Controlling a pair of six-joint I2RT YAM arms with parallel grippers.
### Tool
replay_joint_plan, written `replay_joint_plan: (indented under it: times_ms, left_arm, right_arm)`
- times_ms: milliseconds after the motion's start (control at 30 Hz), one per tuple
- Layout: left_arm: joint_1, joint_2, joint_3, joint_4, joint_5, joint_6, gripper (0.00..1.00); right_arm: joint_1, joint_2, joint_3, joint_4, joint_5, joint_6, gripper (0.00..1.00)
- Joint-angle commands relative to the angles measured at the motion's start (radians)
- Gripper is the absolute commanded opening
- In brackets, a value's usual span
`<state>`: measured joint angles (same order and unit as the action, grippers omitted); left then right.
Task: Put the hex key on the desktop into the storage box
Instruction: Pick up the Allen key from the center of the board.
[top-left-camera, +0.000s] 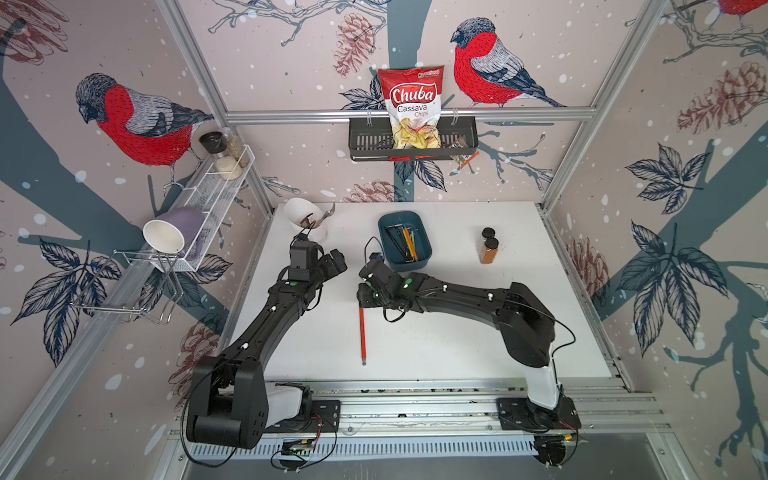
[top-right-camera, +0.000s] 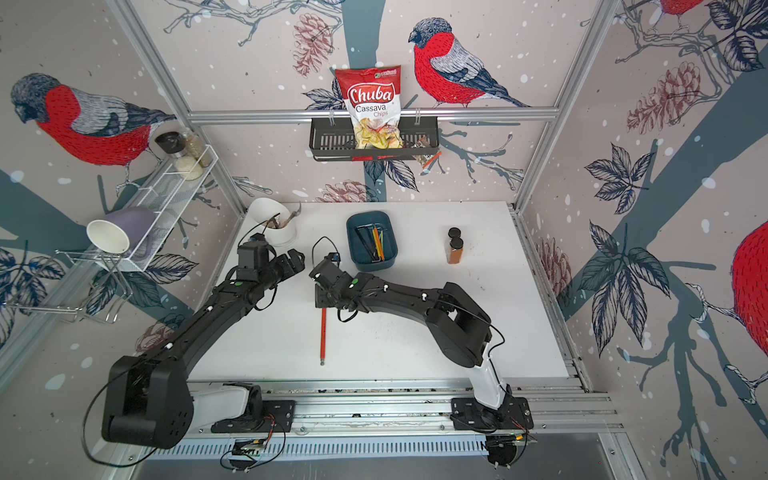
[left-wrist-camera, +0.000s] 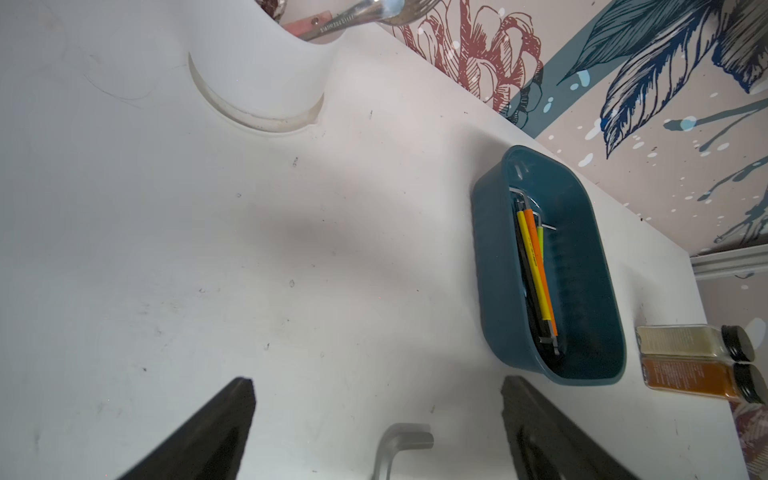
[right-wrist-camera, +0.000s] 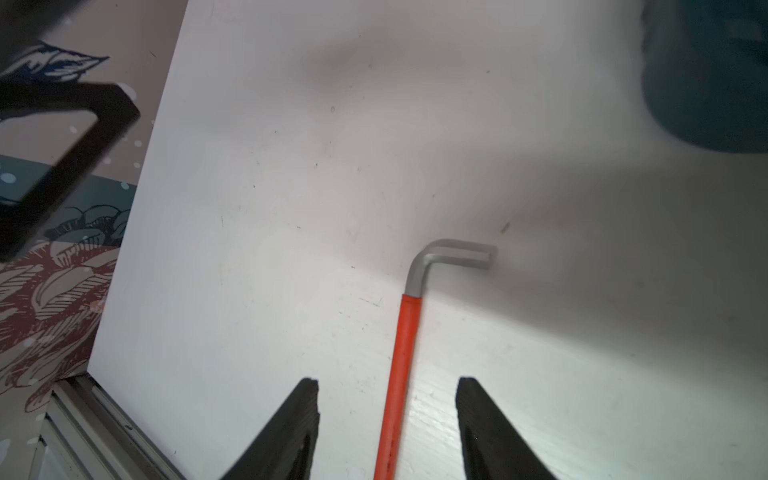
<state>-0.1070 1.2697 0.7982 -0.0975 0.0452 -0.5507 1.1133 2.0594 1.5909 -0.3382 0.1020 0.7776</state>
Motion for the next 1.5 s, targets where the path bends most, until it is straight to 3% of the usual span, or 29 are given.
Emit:
replay_joint_plan:
  times_ms: [0,467,767,1100,1267,1467]
  left_arm:
    - [0.018,-0.003,-0.004,-0.017,-0.057,0.009,0.96]
    - [0.054,-0.033,-0.055,0.015,-0.039,-0.004,0.96]
    - [0.070,-0.028,-0.052,0.014,-0.015,-0.008,0.96]
    - [0.083,-0.034,-0.050,0.002,-0.020,-0.007,0.96]
    - [0.084,0.001,-0.040,-0.021,-0.006,-0.009,0.96]
    - [0.081,-0.004,-0.044,-0.023,0.041,-0.031,0.96]
  right_arm:
    - [0.014,0.070,0.076,-0.127,-0.008,0.039,0.56]
    - [0.079,0.270,0.300,-0.439,0.009,0.024,0.51]
    - [0.121,0.356,0.350,-0.535,0.038,0.037,0.50]
    - [0.119,0.321,0.137,-0.387,-0.019,0.060,0.28]
    - [0.066,0.174,-0.119,-0.181,-0.107,0.054,0.05]
    - [0.009,-0.008,-0.311,0.025,-0.158,0.009,0.00]
